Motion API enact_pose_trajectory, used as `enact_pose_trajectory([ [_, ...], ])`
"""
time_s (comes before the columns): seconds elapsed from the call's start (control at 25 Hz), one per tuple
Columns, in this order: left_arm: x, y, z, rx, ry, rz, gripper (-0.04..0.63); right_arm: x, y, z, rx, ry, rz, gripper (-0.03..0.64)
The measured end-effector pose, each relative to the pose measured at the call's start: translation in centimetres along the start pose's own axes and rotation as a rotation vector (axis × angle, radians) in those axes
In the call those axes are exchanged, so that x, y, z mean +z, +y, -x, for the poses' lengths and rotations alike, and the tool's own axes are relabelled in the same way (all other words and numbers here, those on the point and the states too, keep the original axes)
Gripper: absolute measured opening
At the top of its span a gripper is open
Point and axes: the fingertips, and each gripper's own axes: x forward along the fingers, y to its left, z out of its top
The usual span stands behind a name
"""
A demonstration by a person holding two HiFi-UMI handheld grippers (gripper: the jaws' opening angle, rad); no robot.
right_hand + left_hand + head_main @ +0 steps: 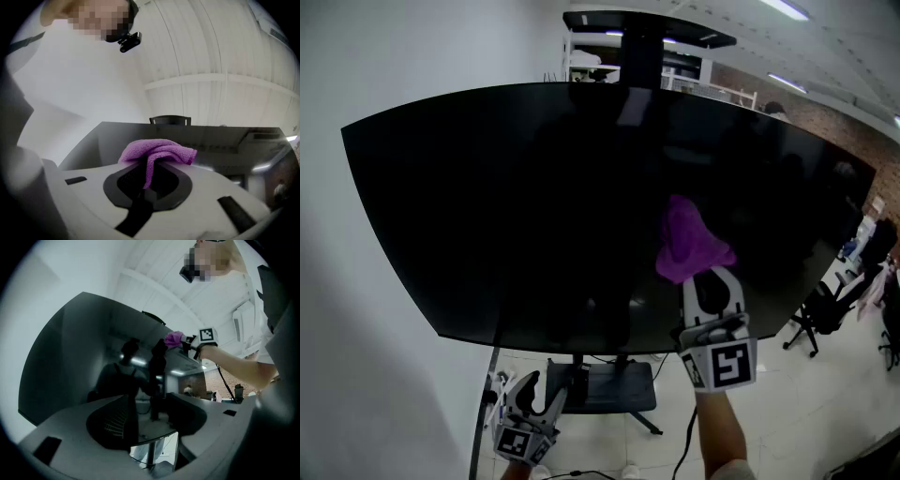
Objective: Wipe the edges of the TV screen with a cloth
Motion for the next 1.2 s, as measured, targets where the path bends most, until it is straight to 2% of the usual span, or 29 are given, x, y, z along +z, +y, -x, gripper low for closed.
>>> enact_pose_trajectory([
  [0.2, 0.8, -0.3, 0.9, 0.012, -0.016, 0.005, 0.232, 8.5, -4.2, -6.4, -0.054, -0.113, 0.151, 0.038],
  [0.4, -0.9, 1.3, 3.0, 0.044, 0.01, -0.045, 0.232, 12.4, -3.3, -13.7, 0.04, -0.112, 0.241, 0.038],
  [0.52, 0.1, 0.8, 2.8, 0.04, 0.0, -0.018, 0.232, 12.8, -2.0, -17.4, 0.092, -0.047, 0.27, 0.039],
  [0.76, -0.7, 1.5, 3.2, 0.048, 0.014, -0.043, 0.232, 12.4, -1.3, -21.8, 0.065, 0.01, 0.429, 0.04],
  [0.88, -0.9, 0.9, 2.8, 0.031, 0.015, -0.038, 0.232, 12.1, -1.6, -21.7, 0.065, 0.034, 0.485, 0.044],
  [1.0, -1.1, 0.0, 2.1, -0.002, 0.023, -0.035, 0.232, 11.7, -3.4, -20.6, 0.021, 0.065, 0.554, 0.044],
  [1.12, -0.7, -1.9, 0.8, -0.056, 0.03, -0.008, 0.232, 11.0, -5.9, -19.0, -0.024, 0.106, 0.581, 0.044],
  [1.2, -1.4, -2.2, 0.3, -0.079, 0.039, -0.022, 0.232, 10.7, -7.5, -18.2, -0.045, 0.132, 0.585, 0.046],
])
